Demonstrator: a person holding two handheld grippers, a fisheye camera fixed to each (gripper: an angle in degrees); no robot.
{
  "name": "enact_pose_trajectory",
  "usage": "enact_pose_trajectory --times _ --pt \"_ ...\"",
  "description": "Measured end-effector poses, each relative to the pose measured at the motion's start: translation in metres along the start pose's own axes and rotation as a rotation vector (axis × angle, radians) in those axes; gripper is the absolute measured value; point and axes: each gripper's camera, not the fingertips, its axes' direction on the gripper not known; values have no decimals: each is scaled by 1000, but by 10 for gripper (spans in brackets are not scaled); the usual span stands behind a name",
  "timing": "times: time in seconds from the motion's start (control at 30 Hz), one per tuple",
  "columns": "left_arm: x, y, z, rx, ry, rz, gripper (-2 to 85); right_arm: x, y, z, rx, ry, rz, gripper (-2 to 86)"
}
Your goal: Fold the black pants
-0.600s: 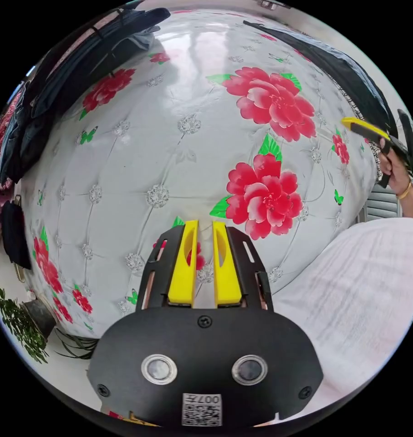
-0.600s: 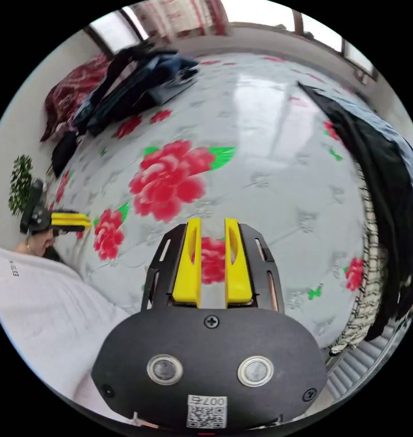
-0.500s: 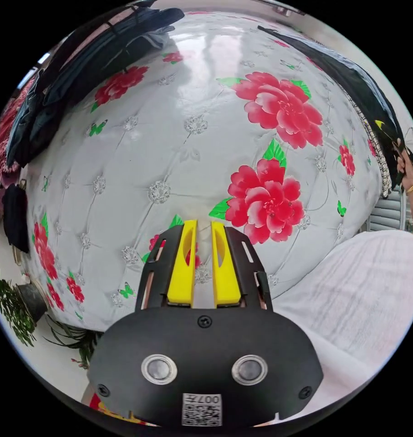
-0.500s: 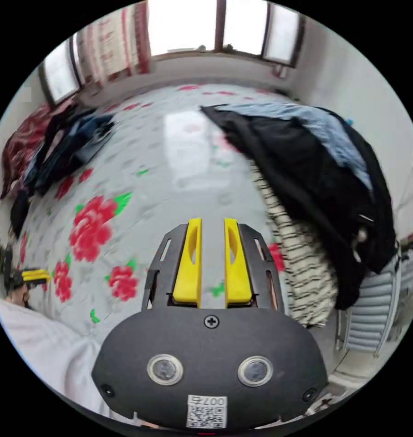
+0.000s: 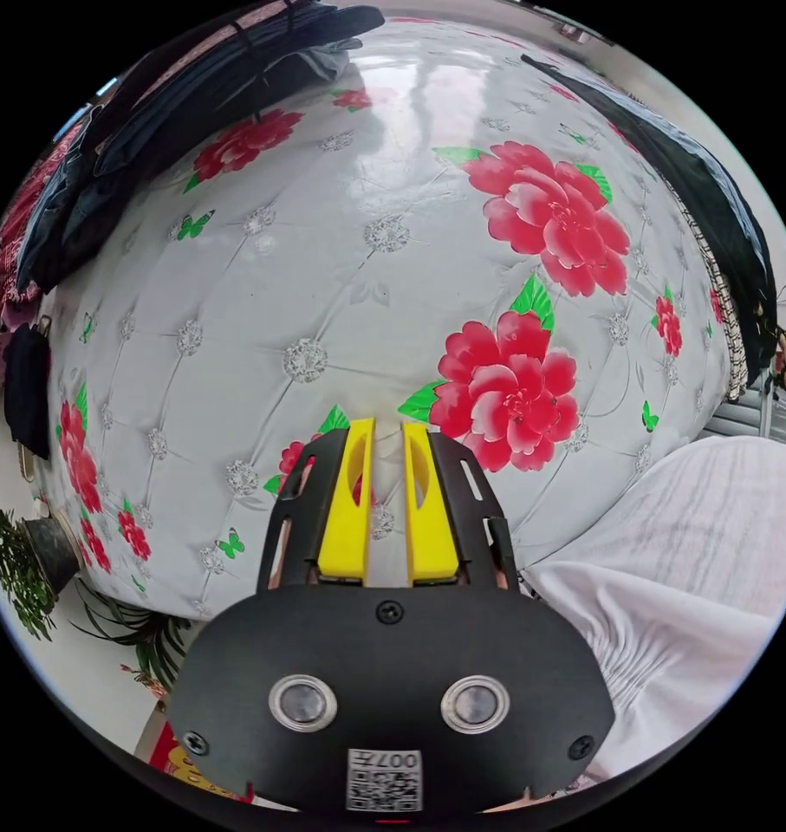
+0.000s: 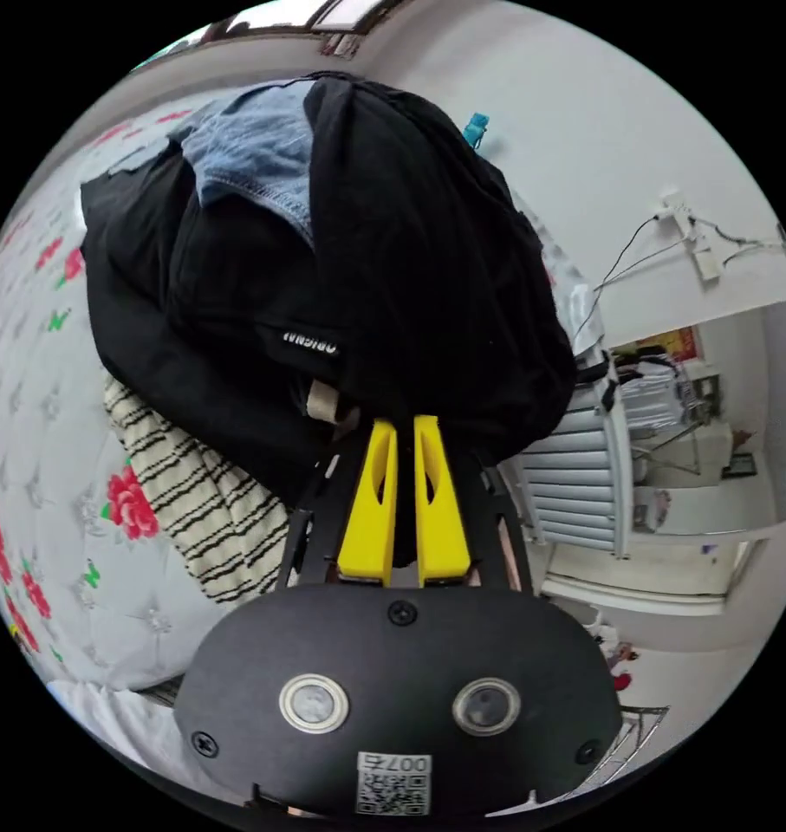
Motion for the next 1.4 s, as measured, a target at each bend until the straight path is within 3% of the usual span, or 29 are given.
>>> enact_pose_trajectory --times 0.07,0.27,0.43,0.5,0.67,0.83,0.9,1.0,1.13,1.3,1.4 --pt "-1 3 4 -2 -5 -14 57 -8 10 -8 41 55 -47 20" --pt "-11 21 19 18 19 -65 57 46 62 -81 358 -304 65 1" --pt "-29 46 33 95 91 -182 56 21 84 -149 505 -558 -117 -2" --pt "-35 67 39 195 336 -166 61 -15 90 -182 562 -626 -249 -3" --pt "-41 120 36 427 599 -149 88 -119 109 -250 614 -948 -646 -2" --pt "-55 182 24 621 607 -131 128 -271 170 -332 536 -1325 -1259 2" --pt "-78 215 27 677 582 -217 122 -346 210 -366 421 -1477 -1486 13" --pt "-114 262 39 690 479 -413 107 -409 239 -387 306 -1459 -1598 31" --pt "-153 326 53 719 423 -632 115 -426 230 -372 326 -1371 -1517 46" --pt "-178 370 62 676 342 -762 123 -406 158 -282 256 -1059 -1038 66" --pt "-186 360 59 656 343 -728 132 -369 115 -240 264 -861 -765 72"
